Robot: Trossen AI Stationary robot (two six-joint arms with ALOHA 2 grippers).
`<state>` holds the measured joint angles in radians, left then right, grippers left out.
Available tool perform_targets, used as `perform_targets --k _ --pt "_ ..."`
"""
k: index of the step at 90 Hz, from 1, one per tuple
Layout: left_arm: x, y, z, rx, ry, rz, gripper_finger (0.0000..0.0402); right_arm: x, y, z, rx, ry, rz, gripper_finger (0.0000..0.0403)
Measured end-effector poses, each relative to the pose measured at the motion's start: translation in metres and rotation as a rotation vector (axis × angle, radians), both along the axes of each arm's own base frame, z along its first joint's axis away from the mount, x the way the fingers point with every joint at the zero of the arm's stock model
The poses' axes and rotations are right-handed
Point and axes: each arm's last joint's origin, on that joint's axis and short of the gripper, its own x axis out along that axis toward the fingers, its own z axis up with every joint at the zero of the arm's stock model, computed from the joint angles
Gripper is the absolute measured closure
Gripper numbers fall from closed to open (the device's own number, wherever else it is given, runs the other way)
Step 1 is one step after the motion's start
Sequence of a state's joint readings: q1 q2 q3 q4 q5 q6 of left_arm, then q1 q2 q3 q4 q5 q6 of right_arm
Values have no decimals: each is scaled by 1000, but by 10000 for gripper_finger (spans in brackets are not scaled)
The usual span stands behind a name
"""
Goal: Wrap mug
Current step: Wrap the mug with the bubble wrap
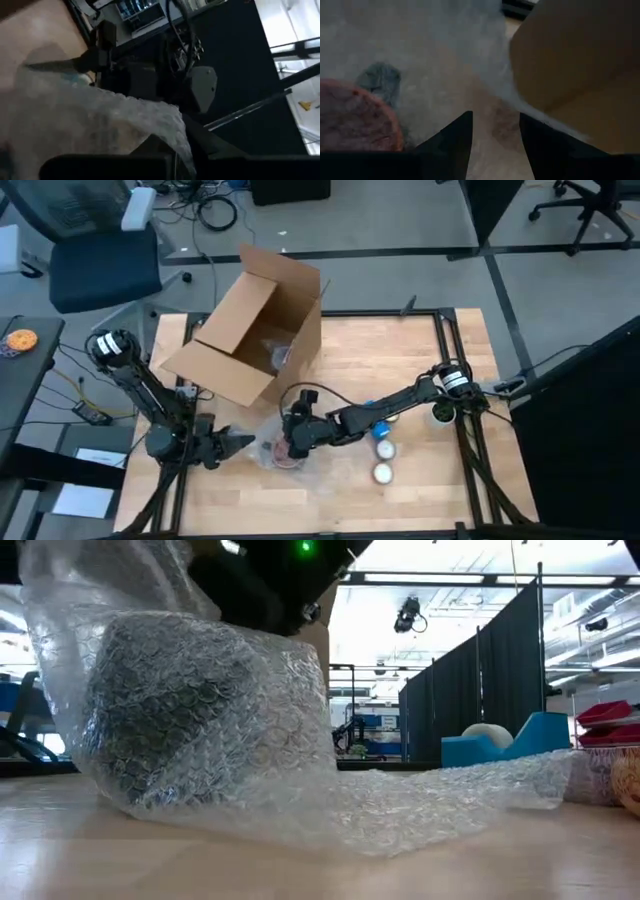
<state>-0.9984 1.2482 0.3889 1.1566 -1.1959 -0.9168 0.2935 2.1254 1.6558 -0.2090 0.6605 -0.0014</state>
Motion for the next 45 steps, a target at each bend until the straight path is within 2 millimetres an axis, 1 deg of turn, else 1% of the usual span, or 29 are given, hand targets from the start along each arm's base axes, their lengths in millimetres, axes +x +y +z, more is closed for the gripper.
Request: perform_targets --k 17,30,38,45 --pt "15 2 -11 -50 -6 -22 401 -1 3 0 -4 8 8 264" --pt "26 4 -18 -55 -9 -63 401 -1 3 -1 -11 13 11 264" --pt "34 1 -17 -46 -18 -102 401 -1 2 -1 -19 19 14 264" --pt "43 -2 -15 -3 -23 -154 401 -1 2 -1 -26 20 16 264"
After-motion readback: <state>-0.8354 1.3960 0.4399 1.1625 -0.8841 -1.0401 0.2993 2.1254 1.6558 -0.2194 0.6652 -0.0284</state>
